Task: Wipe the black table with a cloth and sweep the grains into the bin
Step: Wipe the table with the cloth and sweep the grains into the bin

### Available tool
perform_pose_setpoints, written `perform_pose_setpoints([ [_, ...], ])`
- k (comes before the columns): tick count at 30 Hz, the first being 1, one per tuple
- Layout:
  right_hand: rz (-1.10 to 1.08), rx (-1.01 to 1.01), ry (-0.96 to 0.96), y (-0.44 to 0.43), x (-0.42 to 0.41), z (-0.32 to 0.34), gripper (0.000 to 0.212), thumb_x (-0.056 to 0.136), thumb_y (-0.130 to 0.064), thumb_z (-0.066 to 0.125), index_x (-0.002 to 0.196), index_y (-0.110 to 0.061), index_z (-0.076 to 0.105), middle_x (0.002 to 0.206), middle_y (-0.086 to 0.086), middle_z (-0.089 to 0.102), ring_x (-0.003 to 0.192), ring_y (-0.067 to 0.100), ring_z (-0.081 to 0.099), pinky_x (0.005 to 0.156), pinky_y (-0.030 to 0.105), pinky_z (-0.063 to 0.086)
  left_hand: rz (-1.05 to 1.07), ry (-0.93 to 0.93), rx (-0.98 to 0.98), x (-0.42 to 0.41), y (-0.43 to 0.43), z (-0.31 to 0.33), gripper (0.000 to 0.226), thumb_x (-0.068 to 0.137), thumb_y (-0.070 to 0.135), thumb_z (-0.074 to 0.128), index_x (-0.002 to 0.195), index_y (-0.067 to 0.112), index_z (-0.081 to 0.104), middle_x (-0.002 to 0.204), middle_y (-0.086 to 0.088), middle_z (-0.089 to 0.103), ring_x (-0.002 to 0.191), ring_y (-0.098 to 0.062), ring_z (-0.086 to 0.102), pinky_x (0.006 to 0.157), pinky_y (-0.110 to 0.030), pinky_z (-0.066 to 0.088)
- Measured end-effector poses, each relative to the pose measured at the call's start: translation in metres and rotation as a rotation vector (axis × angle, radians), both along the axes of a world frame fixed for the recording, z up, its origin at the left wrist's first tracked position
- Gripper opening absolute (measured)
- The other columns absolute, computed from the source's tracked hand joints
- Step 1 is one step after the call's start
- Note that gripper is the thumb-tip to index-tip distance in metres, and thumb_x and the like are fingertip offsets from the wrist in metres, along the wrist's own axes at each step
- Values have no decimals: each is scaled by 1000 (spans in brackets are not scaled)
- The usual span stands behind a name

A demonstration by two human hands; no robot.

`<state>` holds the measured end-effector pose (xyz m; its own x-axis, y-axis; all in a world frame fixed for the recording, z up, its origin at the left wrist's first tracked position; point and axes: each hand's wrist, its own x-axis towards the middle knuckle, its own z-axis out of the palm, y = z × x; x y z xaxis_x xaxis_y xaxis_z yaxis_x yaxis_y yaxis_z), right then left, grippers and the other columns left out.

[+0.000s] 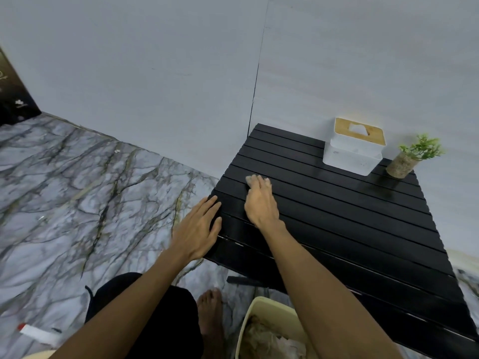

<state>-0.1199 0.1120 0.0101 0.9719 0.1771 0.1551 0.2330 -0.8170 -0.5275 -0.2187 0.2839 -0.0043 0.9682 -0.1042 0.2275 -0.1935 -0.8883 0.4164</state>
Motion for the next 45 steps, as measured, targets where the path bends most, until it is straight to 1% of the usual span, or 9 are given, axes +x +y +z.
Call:
perform_pose_setpoints([
  [8, 412, -6, -52, 8, -47, -1, 46, 105, -13, 40, 151, -15, 40, 158, 2, 40, 151, 19, 27, 117, 40, 33, 44, -33, -142, -3, -4, 6, 46, 101, 25, 42, 144, 10, 39, 151, -5, 38, 136, -16, 37, 107, -19, 26],
  [13, 531, 77, -32, -23, -68, 0, 44, 104, -13, 46, 148, -15, 47, 151, 3, 50, 145, 12, 37, 120, 30, 31, 97, -4, -174, -6, 1, 5, 42, 99, 23, 46, 139, 8, 46, 151, -3, 39, 132, -20, 45, 104, -32, 40],
  [17, 174, 211, -131, -46, -44, 6, 38, 105, -13, 45, 142, -12, 52, 143, 5, 56, 133, 5, 45, 116, 21, 32, 74, 26, -157, -8, 8, 8, 44, 101, 26, 42, 143, 14, 44, 156, 2, 31, 135, -17, 41, 104, -30, 37],
  [23, -172, -6, -52, -18, 3, 0, 40, 97, 1, 41, 136, 2, 49, 140, 19, 53, 136, 38, 38, 115, 52, 33, 49, 161, -304, -5, 20, 15, 45, 102, 23, 39, 147, 24, 37, 155, 7, 33, 140, -13, 33, 105, -22, 25],
  [27, 69, -12, -120, 28, -11, 10, 39, 92, 6, 37, 124, -7, 54, 123, 13, 58, 118, 34, 46, 105, 52, 41, 112, 326, -707, 1, 25, 25, 54, 98, 19, 34, 150, 30, 26, 149, 15, 39, 134, -10, 37, 103, -27, 26],
  [31, 278, -44, -21, 46, -36, 1, 46, 103, -5, 37, 148, -10, 39, 156, 12, 38, 150, 32, 23, 121, 47, 26, 177, 326, -945, 6, 28, 25, 52, 92, 47, 24, 142, 34, 33, 151, 10, 39, 138, -18, 35, 109, -35, 24],
  [36, 409, -59, -45, 45, -74, 0, 48, 106, -17, 38, 154, -15, 32, 161, 5, 34, 152, 25, 21, 119, 42, 28, 298, 301, -1112, 4, 29, 30, 59, 103, 48, 12, 143, 17, 41, 108, 14, 66, 125, -13, 51, 110, -33, 29],
  [39, 475, -66, -94, 44, -93, -1, 47, 106, -20, 39, 153, -14, 36, 159, 5, 37, 151, 24, 25, 119, 39, 29, 289, 315, -1141, 2, 32, 32, 49, 103, 41, 18, 147, 23, 28, 112, 2, 71, 121, -16, 55, 107, -36, 31],
  [45, 679, -52, -231, 32, -117, -5, 40, 105, -24, 45, 144, -19, 51, 152, 3, 48, 147, 23, 35, 115, 32, 33, 168, 368, -979, -9, 29, 32, 51, 102, 44, 19, 124, 27, 62, 128, 10, 60, 126, -13, 48, 104, -34, 29],
])
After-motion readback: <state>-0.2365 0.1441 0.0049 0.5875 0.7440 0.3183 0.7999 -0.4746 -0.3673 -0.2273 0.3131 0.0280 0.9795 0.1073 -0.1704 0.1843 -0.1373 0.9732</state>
